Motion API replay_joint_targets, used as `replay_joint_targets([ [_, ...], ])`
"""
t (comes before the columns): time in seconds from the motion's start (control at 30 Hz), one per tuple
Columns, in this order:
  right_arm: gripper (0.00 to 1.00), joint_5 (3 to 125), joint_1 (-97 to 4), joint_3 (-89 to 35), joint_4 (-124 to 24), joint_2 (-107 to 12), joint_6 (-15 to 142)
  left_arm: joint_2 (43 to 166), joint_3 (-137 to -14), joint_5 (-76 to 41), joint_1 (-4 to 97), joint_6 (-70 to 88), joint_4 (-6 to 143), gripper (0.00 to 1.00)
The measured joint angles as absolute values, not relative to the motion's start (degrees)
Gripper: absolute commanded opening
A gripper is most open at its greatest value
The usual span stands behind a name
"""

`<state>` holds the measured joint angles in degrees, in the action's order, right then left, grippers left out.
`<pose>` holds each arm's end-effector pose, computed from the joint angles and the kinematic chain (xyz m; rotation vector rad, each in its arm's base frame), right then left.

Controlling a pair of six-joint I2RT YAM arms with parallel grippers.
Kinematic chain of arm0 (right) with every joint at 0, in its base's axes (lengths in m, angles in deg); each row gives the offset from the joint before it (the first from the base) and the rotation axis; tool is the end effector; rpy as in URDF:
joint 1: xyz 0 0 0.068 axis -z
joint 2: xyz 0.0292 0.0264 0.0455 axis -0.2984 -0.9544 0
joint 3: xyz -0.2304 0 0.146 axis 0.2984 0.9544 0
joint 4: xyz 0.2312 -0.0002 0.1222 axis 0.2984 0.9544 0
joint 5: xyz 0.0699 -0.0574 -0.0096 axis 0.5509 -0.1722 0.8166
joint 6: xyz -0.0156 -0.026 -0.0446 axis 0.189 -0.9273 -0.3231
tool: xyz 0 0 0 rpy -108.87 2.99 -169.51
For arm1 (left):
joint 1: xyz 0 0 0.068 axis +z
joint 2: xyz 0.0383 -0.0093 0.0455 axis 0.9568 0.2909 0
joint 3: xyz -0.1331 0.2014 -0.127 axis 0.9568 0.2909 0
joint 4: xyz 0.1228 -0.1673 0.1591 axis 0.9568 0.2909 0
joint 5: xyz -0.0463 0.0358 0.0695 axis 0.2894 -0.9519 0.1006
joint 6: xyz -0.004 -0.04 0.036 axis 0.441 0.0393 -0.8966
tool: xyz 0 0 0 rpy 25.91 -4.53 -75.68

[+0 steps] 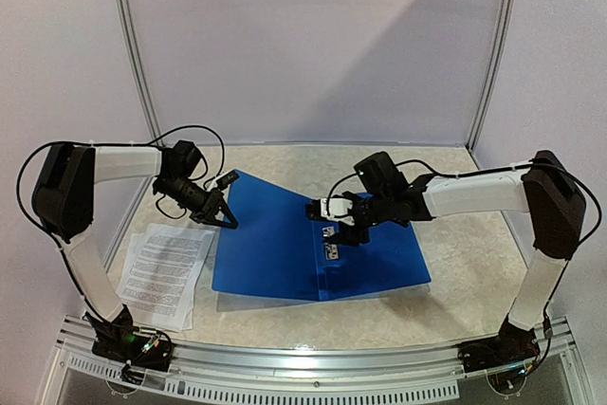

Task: Put the files into the folder

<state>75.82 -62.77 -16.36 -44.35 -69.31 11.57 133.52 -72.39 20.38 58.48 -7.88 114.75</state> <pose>0.2630 0.2840 0.1938 -1.7581 1.5057 0.4081 0.3207 -0.1100 0.1769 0.5783 2.7397 -1.2055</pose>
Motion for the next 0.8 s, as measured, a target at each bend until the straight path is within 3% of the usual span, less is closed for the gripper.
replay_joint_targets([
  [0.2,0.44,74.60,-62.70,-18.61,-44.06,-73.85,9.30,133.52,-72.77,20.34,58.46,-8.60,115.23,0.00],
  [0.37,0.40,73.33,-62.29,-19.98,-44.28,-75.80,9.02,133.52,-72.81,20.30,58.48,-8.86,115.36,0.00],
  [0.8,0.38,72.00,-58.61,-26.56,-48.00,-81.66,11.62,134.24,-73.29,20.25,58.46,-9.25,115.84,0.00],
])
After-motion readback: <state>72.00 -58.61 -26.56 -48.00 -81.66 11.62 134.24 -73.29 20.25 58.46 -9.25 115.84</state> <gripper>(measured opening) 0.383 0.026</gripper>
